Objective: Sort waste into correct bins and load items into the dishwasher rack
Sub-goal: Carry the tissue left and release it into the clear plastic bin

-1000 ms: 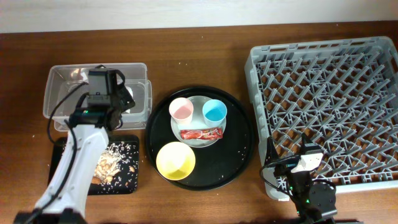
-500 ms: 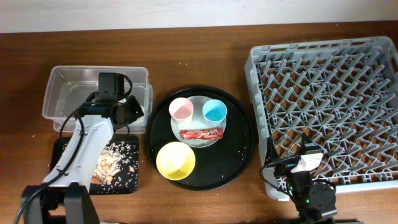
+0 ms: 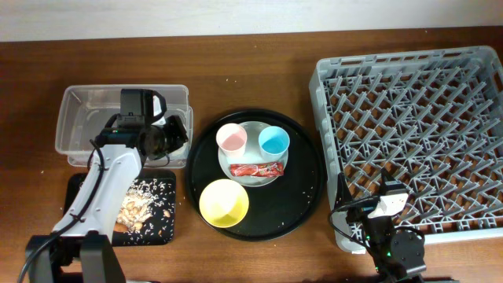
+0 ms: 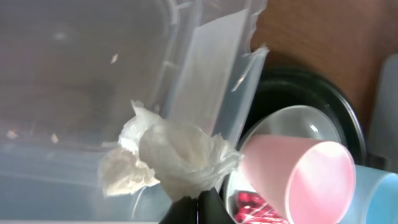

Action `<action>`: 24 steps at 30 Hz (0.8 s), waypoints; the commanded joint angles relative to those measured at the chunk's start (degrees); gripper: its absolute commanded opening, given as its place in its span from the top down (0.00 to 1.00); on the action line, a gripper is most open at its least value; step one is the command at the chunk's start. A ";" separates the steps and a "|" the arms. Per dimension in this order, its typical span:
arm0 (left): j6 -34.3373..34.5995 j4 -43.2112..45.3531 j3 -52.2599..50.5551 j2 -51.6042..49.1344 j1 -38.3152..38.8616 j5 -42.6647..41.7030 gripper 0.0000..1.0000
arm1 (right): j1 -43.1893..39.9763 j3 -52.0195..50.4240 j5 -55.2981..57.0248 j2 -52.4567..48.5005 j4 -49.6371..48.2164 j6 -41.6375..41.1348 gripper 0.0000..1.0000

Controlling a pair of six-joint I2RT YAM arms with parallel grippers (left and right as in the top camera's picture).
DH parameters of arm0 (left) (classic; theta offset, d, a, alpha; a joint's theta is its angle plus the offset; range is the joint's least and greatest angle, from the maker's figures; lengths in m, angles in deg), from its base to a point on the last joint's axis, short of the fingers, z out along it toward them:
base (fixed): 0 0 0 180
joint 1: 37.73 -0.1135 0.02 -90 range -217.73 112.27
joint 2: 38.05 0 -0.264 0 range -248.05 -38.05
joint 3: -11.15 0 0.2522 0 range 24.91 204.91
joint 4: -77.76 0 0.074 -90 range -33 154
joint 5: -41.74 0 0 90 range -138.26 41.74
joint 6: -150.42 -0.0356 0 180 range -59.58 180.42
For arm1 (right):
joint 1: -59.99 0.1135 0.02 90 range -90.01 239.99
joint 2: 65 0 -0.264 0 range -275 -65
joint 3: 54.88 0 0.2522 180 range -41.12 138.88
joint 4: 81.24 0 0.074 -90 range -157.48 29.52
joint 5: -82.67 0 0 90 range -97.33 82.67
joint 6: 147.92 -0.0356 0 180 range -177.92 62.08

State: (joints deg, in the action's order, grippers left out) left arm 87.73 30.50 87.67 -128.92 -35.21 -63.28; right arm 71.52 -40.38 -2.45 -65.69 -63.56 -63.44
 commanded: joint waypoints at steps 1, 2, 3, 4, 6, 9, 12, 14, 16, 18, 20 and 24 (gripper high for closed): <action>0.04 2.25 1.33 1.01 0.31 -4.68 1.00 | -0.35 -0.42 -0.13 0.28 0.26 0.39 0.02; 0.04 2.43 1.44 1.05 0.28 -3.41 1.00 | -0.35 -0.42 -0.15 0.28 0.28 0.39 0.02; 0.00 2.43 1.68 1.16 0.31 -0.94 1.00 | -0.35 -0.42 -0.15 0.28 0.28 0.39 0.02; -0.57 2.49 2.03 1.36 0.28 1.70 1.00 | -0.35 -0.42 -0.13 0.28 0.28 0.39 0.02; -5.09 2.45 3.69 2.14 0.31 9.46 1.00 | -0.35 -0.42 -0.13 0.28 0.28 0.39 0.02; -7.52 2.45 4.46 2.93 0.28 22.97 1.00 | -0.35 -0.42 -0.15 0.28 0.28 0.39 0.02; -7.50 2.45 4.46 2.71 0.28 30.53 1.00 | -0.35 -0.42 -0.13 0.28 0.28 0.39 0.02; -7.48 2.56 4.35 2.64 0.31 33.11 1.00 | -0.35 -0.42 -0.13 0.28 0.26 0.39 0.02; -7.48 3.52 4.02 1.64 0.28 34.12 1.00 | -0.35 -0.42 -0.13 0.28 0.28 0.39 0.02; -7.48 4.13 4.02 -0.48 0.28 35.91 1.00 | -0.35 -0.42 -0.15 0.28 0.28 0.39 0.02; -7.48 4.90 4.02 -4.59 -0.11 36.28 1.00 | -0.35 -0.42 -0.15 0.28 0.28 0.39 0.02; -7.45 5.44 4.02 -7.54 -1.38 36.26 0.53 | -0.35 -0.42 -0.13 0.28 0.28 0.39 0.02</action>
State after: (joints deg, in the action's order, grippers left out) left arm 80.73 35.77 91.22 -135.74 -35.42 -28.27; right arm 71.52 -40.38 -2.45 -65.69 -63.58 -63.46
